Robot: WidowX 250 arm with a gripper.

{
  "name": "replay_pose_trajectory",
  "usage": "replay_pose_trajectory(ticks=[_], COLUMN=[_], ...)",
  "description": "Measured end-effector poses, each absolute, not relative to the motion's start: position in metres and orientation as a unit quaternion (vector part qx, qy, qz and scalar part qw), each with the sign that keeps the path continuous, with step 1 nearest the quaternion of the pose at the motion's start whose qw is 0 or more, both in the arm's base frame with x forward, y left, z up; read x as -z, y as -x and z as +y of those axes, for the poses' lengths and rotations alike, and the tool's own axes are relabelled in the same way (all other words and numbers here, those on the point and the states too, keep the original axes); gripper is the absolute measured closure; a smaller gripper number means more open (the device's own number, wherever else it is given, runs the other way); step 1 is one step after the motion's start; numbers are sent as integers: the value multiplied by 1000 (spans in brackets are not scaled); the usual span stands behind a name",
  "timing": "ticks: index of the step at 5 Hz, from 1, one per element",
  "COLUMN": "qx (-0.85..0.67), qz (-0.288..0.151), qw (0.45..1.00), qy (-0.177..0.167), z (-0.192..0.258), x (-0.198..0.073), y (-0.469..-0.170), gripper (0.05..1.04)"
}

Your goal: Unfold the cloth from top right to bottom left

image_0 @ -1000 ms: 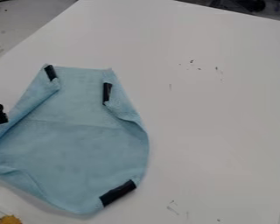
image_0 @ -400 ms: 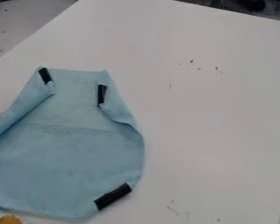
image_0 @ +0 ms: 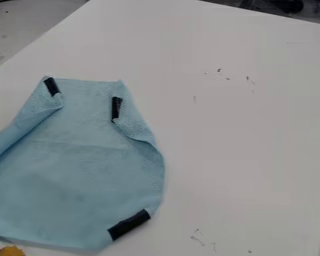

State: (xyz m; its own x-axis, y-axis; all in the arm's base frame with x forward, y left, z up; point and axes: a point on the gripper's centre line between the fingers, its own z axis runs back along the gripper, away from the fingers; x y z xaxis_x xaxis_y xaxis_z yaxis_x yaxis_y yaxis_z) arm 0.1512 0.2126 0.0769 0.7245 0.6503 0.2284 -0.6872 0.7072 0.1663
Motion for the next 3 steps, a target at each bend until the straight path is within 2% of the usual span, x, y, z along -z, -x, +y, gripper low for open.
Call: replay_pose_trajectory(ticks=[1,2,3], qx=[-318,-254,-225], qz=[-92,-92,-71], qw=[938,961,971], qy=[-98,-57,-39], z=[202,183,162], x=[-84,-84,-90], y=[-169,-182,-194], gripper=[77,83,83])
